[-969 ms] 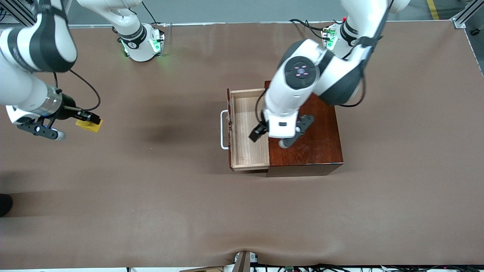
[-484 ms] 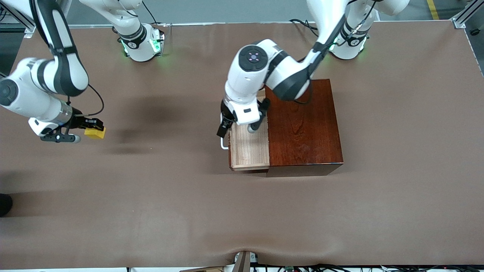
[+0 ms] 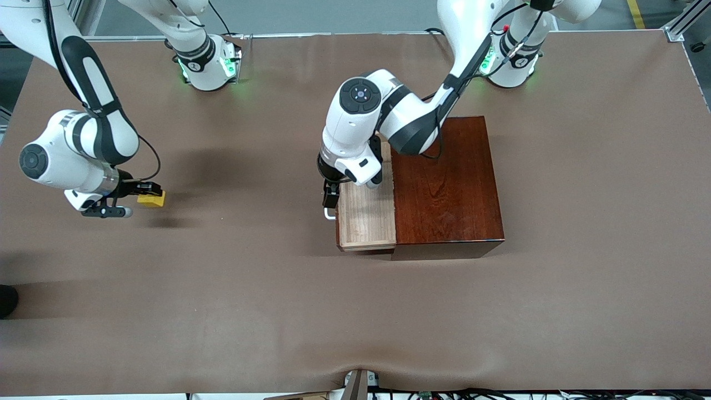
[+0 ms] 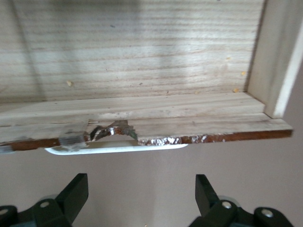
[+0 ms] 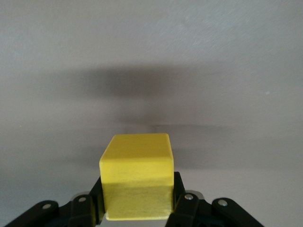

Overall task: Open drawer, take yellow block, close drawer
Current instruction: 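Push the drawer front into the box with the left gripper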

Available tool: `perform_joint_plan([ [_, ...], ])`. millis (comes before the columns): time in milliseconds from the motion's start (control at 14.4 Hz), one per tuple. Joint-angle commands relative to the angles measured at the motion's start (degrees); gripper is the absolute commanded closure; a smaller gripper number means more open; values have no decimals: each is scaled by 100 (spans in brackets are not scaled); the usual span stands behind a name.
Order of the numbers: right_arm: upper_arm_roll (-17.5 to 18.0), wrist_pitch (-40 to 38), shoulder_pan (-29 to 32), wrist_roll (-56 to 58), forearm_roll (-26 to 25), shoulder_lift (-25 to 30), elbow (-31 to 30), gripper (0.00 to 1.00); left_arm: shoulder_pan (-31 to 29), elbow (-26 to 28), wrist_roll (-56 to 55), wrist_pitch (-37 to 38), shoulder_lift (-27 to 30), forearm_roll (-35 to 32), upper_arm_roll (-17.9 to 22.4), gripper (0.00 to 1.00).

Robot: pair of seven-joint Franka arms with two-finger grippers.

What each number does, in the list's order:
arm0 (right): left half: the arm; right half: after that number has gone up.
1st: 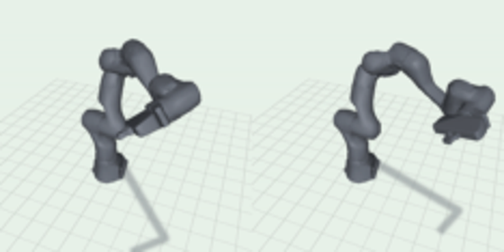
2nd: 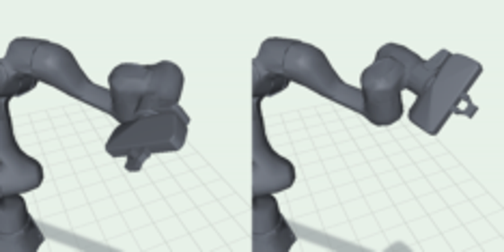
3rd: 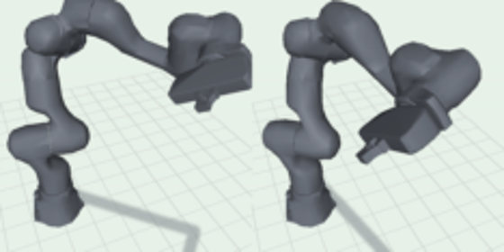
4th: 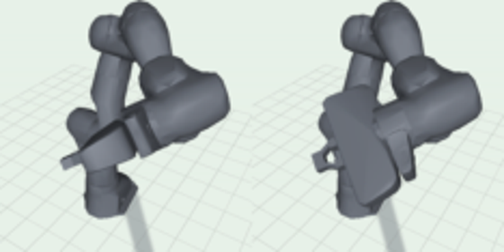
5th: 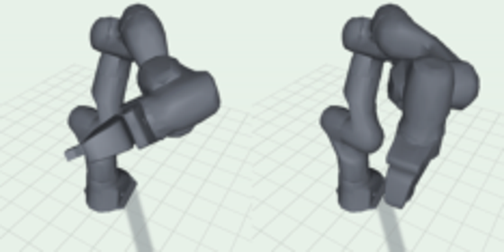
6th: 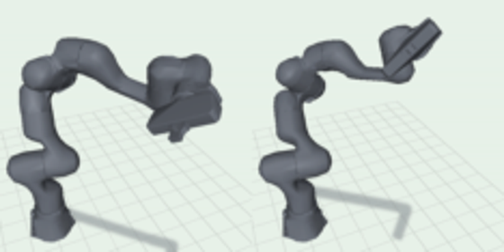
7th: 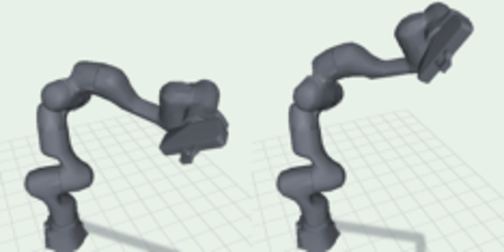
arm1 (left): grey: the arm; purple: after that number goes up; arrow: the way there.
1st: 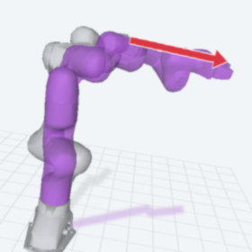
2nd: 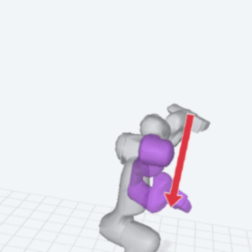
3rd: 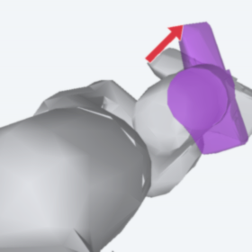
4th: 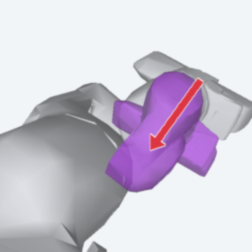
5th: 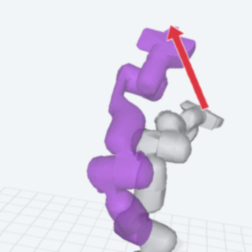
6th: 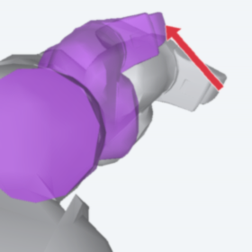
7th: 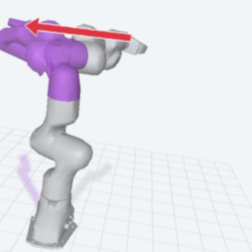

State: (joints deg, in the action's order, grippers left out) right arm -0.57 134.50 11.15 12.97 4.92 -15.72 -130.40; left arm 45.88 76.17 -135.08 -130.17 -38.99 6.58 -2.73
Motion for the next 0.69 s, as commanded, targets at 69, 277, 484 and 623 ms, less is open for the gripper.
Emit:
perform_joint_plan([
  [69,57,112,-192,-223,325,122,-266,93,149,-190,-282,-237,-284,-122,45,0],
  [277,57,111,-394,-734,326,148,-345,92,158,-164,-265,-132,-302,-226,45,0],
  [484,57,295,-430,-1024,326,139,-521,88,167,-164,-256,315,-293,-368,36,0],
  [623,57,357,-439,-1025,326,122,-530,87,167,-155,-256,535,-285,-377,27,0],
])
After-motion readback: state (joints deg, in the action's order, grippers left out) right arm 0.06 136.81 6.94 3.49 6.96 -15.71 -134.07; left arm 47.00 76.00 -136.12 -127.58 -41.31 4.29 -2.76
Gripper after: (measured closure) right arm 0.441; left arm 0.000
